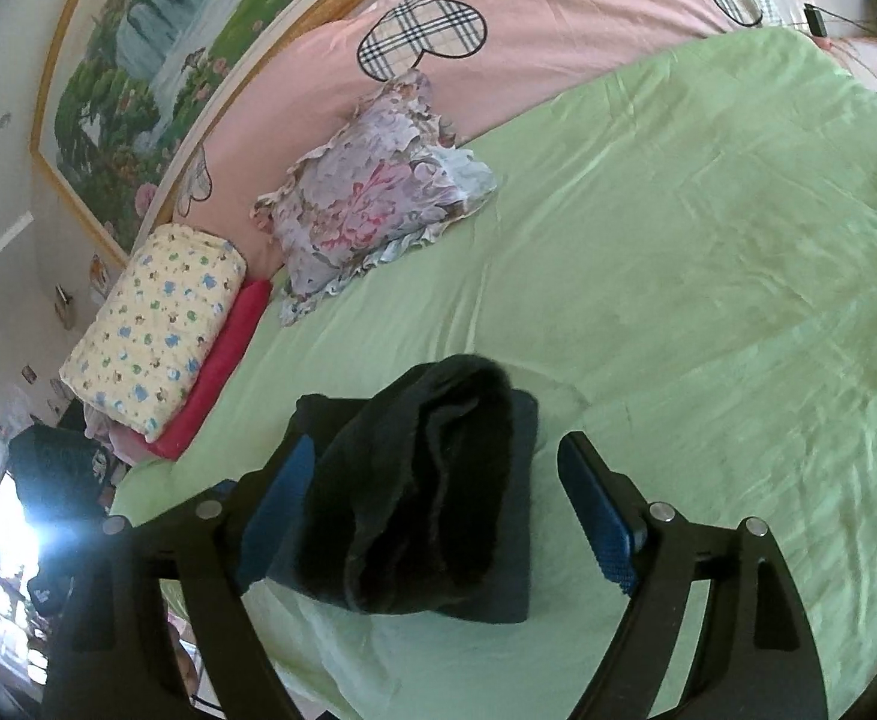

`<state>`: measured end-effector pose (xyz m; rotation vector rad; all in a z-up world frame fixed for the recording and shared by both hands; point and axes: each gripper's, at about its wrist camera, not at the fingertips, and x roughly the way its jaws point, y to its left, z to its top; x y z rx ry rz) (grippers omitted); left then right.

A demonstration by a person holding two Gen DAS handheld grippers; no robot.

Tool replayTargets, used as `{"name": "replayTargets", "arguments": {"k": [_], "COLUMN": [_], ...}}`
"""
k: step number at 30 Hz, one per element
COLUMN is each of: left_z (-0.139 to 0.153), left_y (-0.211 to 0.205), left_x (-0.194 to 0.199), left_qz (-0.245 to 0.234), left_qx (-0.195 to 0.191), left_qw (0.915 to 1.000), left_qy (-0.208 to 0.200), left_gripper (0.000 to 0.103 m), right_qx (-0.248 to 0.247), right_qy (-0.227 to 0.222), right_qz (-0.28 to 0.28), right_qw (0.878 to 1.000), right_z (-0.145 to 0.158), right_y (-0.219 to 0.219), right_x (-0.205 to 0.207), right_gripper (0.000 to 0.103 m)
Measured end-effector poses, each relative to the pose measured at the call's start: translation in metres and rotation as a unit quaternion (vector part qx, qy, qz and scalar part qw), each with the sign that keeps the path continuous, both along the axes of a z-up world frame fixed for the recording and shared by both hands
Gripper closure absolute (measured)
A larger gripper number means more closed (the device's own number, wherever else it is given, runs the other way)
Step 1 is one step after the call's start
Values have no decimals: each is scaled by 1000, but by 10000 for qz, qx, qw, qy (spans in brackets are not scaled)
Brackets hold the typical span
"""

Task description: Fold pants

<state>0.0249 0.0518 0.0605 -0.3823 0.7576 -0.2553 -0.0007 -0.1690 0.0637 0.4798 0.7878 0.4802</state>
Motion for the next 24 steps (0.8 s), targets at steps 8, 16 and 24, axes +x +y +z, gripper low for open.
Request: {"name": "replayTargets", "arguments": {"k": [8,16,24], "left_z": [-7,-13,-20], "left_y": [15,24,32], "left_x": [-3,3,8], "left_qz": [184,316,415], "left_qx": [-113,-110,-102], "left_qw": [9997,9992,9984], "left_qy": [83,236,372], "left_gripper": [31,31,30], "right_qx": [-50,-4,-114], "right_qy": [50,219,370], "right_qz": [-46,-210,-162], "right_qw": [10000,9995,9991], "right_z": [0,-8,-19], "right_y": [8,6,14], "right_x": [-8,-12,-13], "right_gripper": [19,19,19]}}
